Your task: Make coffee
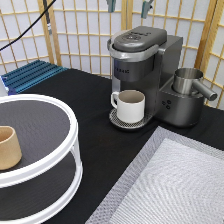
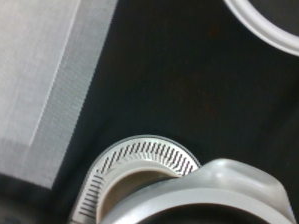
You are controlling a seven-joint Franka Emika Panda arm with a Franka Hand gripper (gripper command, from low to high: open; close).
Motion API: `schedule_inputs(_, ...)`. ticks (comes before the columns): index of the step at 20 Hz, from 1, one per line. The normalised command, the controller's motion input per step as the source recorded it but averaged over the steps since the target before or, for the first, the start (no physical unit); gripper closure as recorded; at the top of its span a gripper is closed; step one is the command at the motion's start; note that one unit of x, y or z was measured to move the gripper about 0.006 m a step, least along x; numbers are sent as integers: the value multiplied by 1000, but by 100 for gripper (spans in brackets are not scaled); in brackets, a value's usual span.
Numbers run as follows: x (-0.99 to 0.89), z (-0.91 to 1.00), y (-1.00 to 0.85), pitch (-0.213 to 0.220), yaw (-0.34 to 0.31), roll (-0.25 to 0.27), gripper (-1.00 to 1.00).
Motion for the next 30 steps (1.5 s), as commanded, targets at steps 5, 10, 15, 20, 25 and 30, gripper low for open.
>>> schedule_inputs(5,0,-157,0,0,375,0,-100)
schedule_inputs(10,0,-125,0,0,375,0,-100)
schedule_inputs(15,0,-34,0,0,375,0,-100)
schedule_inputs(20,0,226,-4,-44,366,9,-100)
schedule_inputs(25,-63,143,-339,-128,133,38,-100)
schedule_inputs(30,-10,24,-499,-106,0,97,-100)
